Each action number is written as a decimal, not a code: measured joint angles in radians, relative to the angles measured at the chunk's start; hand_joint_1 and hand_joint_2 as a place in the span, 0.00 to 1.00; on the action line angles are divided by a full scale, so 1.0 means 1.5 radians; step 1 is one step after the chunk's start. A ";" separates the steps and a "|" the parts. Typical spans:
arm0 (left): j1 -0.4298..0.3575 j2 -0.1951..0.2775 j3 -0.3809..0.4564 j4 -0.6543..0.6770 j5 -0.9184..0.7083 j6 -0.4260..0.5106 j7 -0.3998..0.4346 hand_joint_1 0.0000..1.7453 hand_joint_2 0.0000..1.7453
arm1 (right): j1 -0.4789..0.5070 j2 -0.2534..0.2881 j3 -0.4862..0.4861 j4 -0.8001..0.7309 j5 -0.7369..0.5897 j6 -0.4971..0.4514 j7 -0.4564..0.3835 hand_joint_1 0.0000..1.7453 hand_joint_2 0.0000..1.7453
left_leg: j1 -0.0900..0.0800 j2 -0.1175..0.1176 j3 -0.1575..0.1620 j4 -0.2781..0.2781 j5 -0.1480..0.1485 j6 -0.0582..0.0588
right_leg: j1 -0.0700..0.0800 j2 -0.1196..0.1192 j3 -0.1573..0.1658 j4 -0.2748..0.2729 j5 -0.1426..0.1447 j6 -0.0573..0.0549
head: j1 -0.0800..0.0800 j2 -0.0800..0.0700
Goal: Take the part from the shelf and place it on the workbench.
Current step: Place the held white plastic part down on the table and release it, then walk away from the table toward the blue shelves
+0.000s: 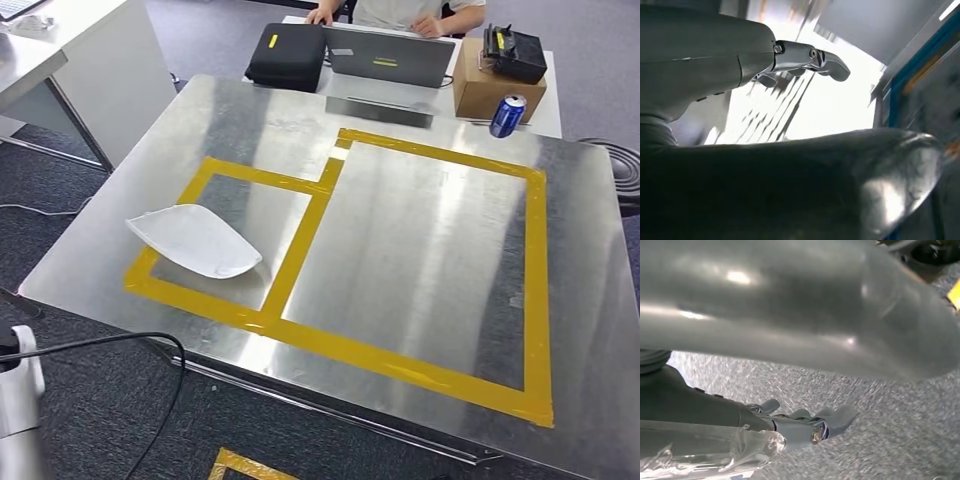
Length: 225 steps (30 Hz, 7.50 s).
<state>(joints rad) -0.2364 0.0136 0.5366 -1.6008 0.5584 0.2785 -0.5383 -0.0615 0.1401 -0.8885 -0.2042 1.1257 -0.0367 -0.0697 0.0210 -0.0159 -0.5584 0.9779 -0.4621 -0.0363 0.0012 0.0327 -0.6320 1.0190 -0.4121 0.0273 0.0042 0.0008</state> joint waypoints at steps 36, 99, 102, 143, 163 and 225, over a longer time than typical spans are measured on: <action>0.218 -0.014 0.384 0.513 -1.362 0.069 0.295 0.00 0.00 | 0.002 0.013 -0.074 0.001 0.028 -0.043 -0.011 0.00 0.00 | -0.006 0.004 0.017 -0.019 0.014 0.021 | -0.014 -0.010 -0.010 0.055 -0.052 0.020 | 0.001 0.000; 0.114 -0.109 0.359 0.928 -1.223 -0.208 0.164 0.00 0.00 | -0.002 0.021 -0.055 0.003 0.043 -0.029 -0.038 0.00 0.00 | -0.016 0.015 0.042 -0.037 0.010 0.035 | 0.001 -0.018 -0.042 0.124 -0.094 0.013 | 0.000 0.000; 0.114 -0.110 0.364 0.928 -1.217 -0.210 0.172 0.00 0.00 | -0.004 0.021 -0.055 0.003 0.045 -0.031 -0.032 0.00 0.25 | -0.015 0.015 0.009 -0.031 0.032 0.032 | -0.001 -0.018 -0.018 0.168 -0.084 0.017 | 0.000 0.000; 0.122 -0.115 0.391 0.929 -1.229 -0.251 0.143 0.00 0.00 | -0.009 0.022 -0.075 0.004 -0.005 -0.029 -0.060 0.00 0.00 | -0.010 0.018 -0.068 0.049 0.005 -0.002 | 0.002 -0.015 0.103 -0.042 -0.044 -0.019 | 0.001 0.000; 0.124 -0.122 0.390 0.930 -1.236 -0.208 0.110 0.00 0.00 | -0.003 0.021 -0.098 0.004 -0.018 -0.030 -0.067 0.00 0.00 | -0.012 0.045 0.050 -0.009 -0.021 0.030 | -0.002 -0.021 -0.058 0.168 -0.066 0.018 | 0.009 0.000; 0.118 -0.126 0.460 0.931 -1.160 -0.269 0.232 0.00 0.00 | -0.005 0.020 -0.106 0.004 0.014 -0.017 -0.047 0.00 0.00 | -0.003 0.051 0.020 0.011 -0.013 0.022 | -0.007 -0.026 -0.049 0.143 -0.063 0.019 | 0.012 0.000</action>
<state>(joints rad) -0.0601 -0.1760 1.2263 -0.2041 -1.1811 -0.1254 -0.1902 -0.0684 0.1694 -1.0468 -0.1984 1.1469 -0.0627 -0.1406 0.0166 0.0608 -0.5281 0.9937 -0.4812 -0.0028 -0.0086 -0.0065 -0.7061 1.2339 -0.5069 0.0557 0.0216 0.0011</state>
